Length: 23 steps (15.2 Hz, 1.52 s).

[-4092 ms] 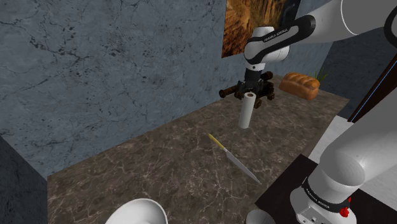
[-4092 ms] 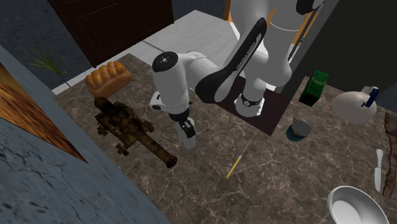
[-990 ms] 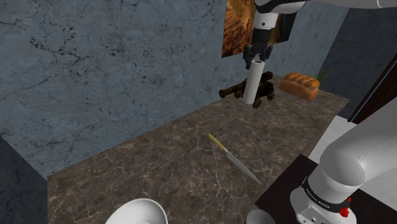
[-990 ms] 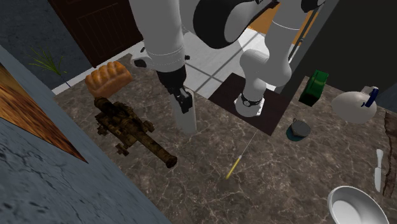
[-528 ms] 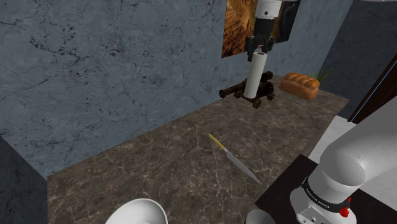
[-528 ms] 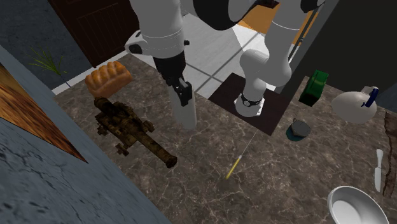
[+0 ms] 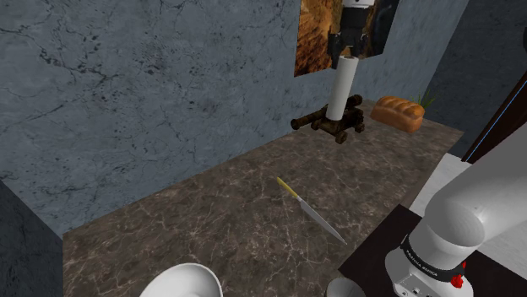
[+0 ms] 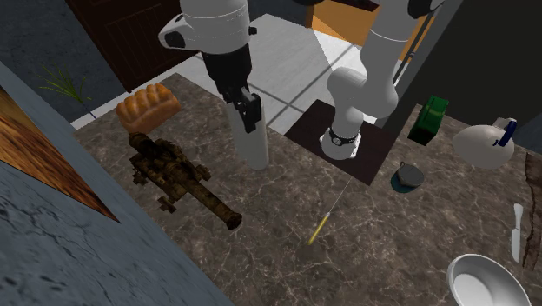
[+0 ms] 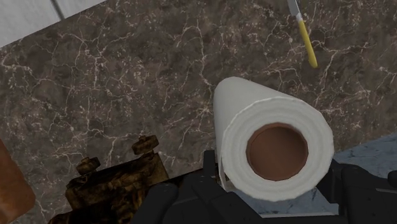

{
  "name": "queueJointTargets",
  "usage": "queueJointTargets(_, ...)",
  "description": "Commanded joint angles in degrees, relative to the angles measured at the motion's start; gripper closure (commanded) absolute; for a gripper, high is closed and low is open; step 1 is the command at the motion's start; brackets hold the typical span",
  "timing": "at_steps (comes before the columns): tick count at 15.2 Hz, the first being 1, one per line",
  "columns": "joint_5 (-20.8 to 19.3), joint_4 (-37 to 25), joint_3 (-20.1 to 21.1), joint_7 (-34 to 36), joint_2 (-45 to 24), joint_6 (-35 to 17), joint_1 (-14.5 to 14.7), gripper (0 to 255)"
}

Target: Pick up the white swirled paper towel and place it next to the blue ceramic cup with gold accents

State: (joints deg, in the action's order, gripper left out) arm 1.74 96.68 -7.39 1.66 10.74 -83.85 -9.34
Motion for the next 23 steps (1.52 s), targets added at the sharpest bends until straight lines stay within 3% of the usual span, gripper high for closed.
queueJointTargets(1, 0.09, -2.26, -0.02, 0.04, -0.67, 1.62, 0.02, 255)
queueJointTargets(5, 0.25, -6.69, -0.1, 0.05, -1.94, 4.79, 0.02, 255)
queueJointTargets(14, 1.36, 8.19, 6.46, 9.99, 13.17, 4.53, 3.23, 255)
queueJointTargets(23, 5.96, 16.76, 14.08, 20.32, 24.57, 6.52, 6.19, 255)
